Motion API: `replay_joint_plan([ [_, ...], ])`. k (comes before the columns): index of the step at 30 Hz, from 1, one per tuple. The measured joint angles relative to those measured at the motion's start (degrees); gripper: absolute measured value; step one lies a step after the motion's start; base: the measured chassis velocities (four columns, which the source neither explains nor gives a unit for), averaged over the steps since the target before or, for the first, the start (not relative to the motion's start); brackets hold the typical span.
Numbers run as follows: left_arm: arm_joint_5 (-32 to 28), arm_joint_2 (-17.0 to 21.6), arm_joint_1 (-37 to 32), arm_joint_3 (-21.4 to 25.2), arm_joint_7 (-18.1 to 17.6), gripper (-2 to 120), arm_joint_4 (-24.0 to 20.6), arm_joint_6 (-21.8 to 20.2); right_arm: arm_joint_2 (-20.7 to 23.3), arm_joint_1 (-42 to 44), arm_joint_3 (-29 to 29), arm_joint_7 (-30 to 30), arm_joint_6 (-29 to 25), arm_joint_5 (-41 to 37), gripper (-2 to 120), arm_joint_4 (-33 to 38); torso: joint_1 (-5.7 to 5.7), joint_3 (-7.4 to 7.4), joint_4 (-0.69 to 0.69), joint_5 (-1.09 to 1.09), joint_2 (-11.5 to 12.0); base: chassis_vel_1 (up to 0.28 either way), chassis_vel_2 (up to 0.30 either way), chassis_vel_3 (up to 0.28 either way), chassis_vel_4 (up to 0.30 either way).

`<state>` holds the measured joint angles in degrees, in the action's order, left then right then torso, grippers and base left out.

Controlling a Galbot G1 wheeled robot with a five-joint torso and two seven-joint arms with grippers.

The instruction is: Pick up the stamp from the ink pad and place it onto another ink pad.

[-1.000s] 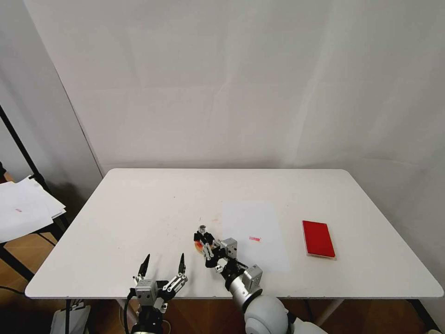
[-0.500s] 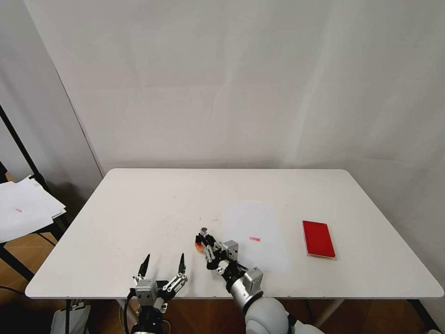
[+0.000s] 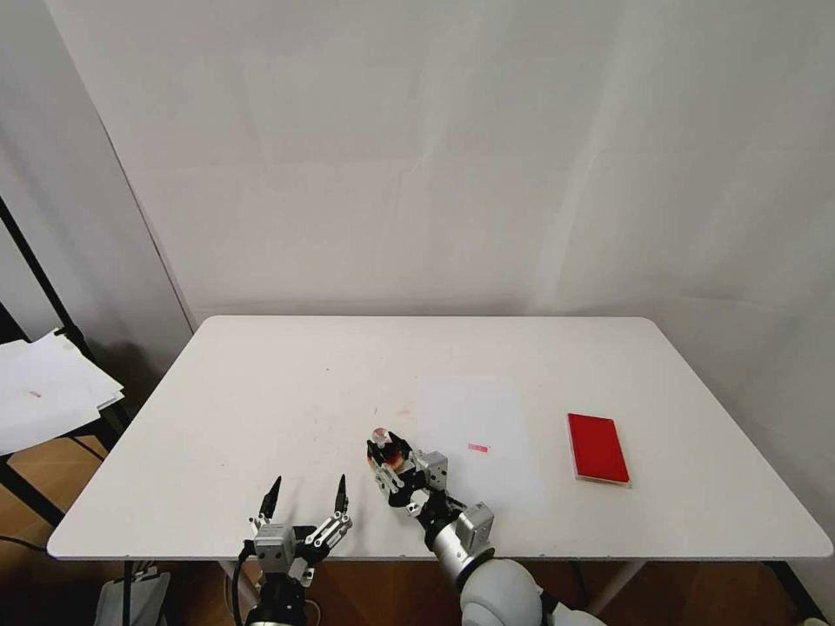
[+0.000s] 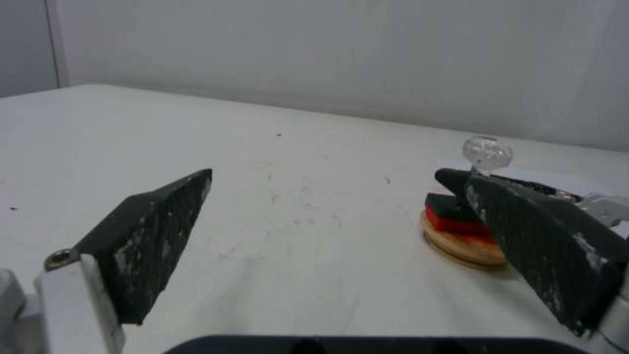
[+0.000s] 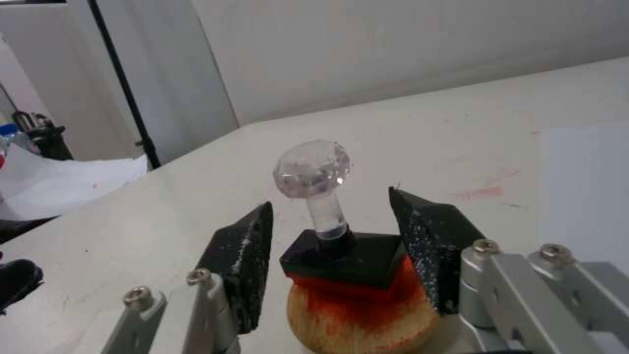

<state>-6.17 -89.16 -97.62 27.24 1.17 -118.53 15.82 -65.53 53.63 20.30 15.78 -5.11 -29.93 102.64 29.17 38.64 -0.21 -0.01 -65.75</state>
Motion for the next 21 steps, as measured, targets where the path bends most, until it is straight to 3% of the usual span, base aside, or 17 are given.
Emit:
replay_joint_plan([
  [5,0.0,0.0,0.0,0.0,0.0,102,0.0,0.0,0.1,0.0,-0.3,0.1,0.1,0.0,71,0.3,0.0,0.0,0.0,0.01,0.0,0.0,0.0,0.0,0.0],
  [8,0.0,0.0,0.0,0.0,0.0,102,0.0,0.0,1.3,0.8,-2.8,0.2,0.7,0.0,86,2.1,0.0,0.0,0.01,0.01,0.0,0.0,0.0,0.0,0.0],
  [10,0.0,0.0,0.0,0.0,0.0,102,0.0,0.0,2.3,1.5,-4.4,0.3,1.0,-0.1,89,3.3,0.0,0.0,0.01,0.01,0.0,0.0,0.0,0.0,0.0],
  [12,0.0,0.0,0.0,0.0,0.0,102,0.0,0.0,4.2,3.2,-7.4,0.6,1.9,-0.2,97,5.6,0.0,0.0,0.02,0.01,0.0,0.0,0.0,0.0,0.0],
  [15,0.0,0.0,0.0,0.0,0.0,102,0.0,0.0,9.6,11.2,-17.6,1.6,3.2,1.5,100,12.7,0.01,0.0,0.0,0.0,0.0,0.0,0.0,0.0,0.0],
  [17,0.0,0.0,0.0,0.0,0.0,102,0.0,0.0,10.5,13.8,-19.8,1.7,2.9,2.2,100,14.1,0.01,0.0,-0.01,0.0,0.0,0.0,0.0,0.0,0.0],
  [21,0.0,0.0,0.0,0.0,0.0,102,0.0,0.0,11.5,27.7,-28.9,3.5,0.4,8.5,100,19.0,-0.02,-0.01,-0.01,0.02,0.0,0.0,0.0,0.0,0.0],
])
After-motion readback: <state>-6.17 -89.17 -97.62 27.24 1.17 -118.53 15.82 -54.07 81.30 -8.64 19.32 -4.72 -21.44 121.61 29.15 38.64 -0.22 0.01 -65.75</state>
